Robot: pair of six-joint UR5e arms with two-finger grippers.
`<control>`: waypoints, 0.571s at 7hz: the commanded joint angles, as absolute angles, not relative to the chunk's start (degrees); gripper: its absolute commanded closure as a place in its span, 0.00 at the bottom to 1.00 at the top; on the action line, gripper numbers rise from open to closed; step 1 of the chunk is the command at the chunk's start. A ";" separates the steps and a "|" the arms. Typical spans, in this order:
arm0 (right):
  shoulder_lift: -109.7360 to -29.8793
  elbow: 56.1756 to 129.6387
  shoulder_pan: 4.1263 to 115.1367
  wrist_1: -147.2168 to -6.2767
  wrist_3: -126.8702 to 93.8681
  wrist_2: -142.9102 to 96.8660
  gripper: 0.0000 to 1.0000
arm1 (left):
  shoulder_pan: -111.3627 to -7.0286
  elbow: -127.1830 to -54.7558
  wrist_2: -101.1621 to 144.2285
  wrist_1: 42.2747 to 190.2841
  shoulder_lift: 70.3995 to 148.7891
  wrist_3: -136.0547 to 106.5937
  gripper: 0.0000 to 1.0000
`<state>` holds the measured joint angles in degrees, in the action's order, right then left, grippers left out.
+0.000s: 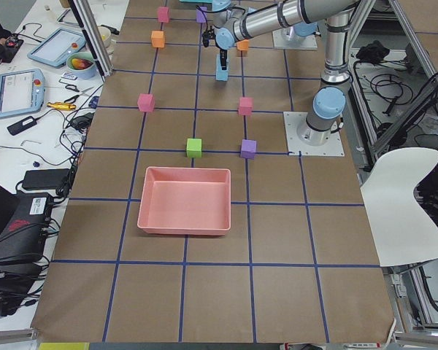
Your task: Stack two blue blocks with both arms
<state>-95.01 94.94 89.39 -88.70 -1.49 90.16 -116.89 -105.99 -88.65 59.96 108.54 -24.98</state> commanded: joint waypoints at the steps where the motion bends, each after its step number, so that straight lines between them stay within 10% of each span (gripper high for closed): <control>1: -95.19 94.49 89.38 -88.77 -1.41 90.18 0.00 | -116.81 -105.74 -88.51 59.51 108.37 -24.87 0.00; 4: -95.80 94.66 89.47 -88.77 -1.49 90.26 0.00 | -115.32 -102.16 -88.77 61.07 105.30 -21.04 0.00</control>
<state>-95.38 94.54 89.39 -88.77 -1.49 90.20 -115.94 -104.44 -88.45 59.88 106.60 -23.60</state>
